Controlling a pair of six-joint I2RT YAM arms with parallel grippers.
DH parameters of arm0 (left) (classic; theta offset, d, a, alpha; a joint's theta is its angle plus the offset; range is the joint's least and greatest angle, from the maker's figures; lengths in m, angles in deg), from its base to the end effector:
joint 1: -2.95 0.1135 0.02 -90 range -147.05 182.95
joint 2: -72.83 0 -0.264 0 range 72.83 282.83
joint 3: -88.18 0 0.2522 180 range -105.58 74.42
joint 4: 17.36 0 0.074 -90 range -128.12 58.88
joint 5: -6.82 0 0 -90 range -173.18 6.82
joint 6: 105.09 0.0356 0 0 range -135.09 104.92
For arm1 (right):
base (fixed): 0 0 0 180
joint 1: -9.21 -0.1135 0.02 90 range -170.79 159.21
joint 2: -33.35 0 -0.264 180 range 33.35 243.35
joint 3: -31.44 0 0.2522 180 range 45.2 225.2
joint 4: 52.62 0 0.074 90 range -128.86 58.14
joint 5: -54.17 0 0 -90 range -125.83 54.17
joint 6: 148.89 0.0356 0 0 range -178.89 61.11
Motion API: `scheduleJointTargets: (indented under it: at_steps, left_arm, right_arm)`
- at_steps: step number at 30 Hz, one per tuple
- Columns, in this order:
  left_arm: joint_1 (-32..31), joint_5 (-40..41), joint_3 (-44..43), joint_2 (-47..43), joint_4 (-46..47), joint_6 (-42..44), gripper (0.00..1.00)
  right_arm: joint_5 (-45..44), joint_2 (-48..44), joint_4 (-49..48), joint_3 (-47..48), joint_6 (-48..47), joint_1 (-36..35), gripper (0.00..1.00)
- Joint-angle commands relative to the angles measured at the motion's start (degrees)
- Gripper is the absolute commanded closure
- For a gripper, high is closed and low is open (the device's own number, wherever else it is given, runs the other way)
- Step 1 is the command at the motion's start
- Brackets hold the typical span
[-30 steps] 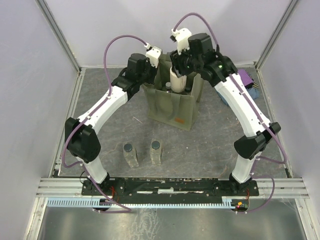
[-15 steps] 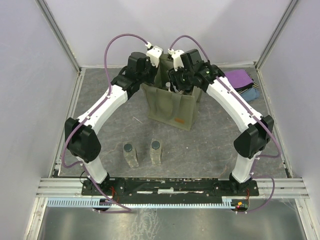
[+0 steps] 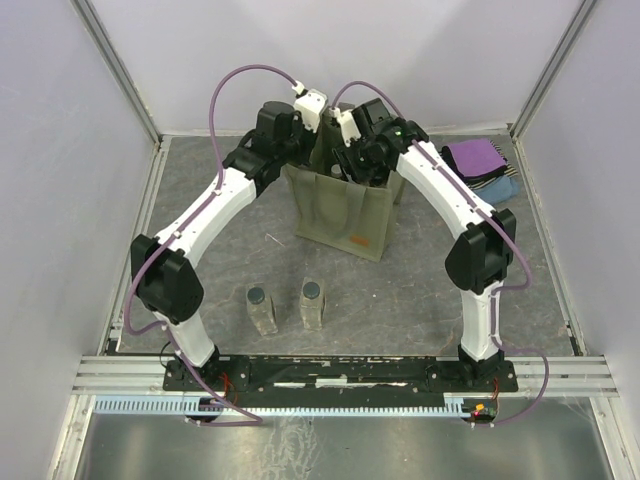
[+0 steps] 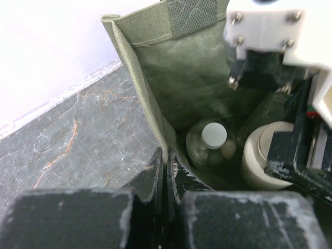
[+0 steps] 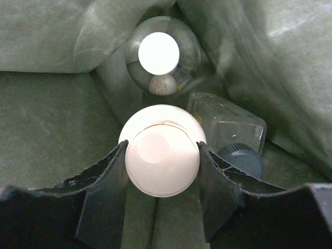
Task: Place the personal care products into the canvas bag
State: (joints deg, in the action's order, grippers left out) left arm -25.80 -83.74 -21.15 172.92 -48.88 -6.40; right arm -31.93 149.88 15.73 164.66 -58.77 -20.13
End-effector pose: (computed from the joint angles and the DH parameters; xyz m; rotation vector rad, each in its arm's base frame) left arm 0.3651 -0.2007 0.3724 0.6375 1.8611 -0.2394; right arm 0.3889 0.2213 0.3362 -0.6577 2.4063 0.3026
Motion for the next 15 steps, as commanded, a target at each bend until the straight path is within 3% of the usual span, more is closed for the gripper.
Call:
scheduleJointTargets:
  at_steps: [1, 8, 15]
  left_arm:
    - [-0.21, -0.40, -4.53, 0.54, 3.34, 2.50, 0.97]
    - [-0.18, -0.57, -6.04, 1.58, 3.17, 2.61, 0.97]
    - [-0.21, -0.45, -6.65, 1.52, 2.77, 2.73, 0.97]
  right_arm:
    - [-1.13, -1.62, -5.36, 3.65, -2.10, 0.29, 1.00]
    - [-3.29, -0.95, -9.93, 1.07, -2.64, 0.37, 1.00]
    - [-3.72, 2.82, -7.22, 0.45, -2.89, 0.45, 1.00]
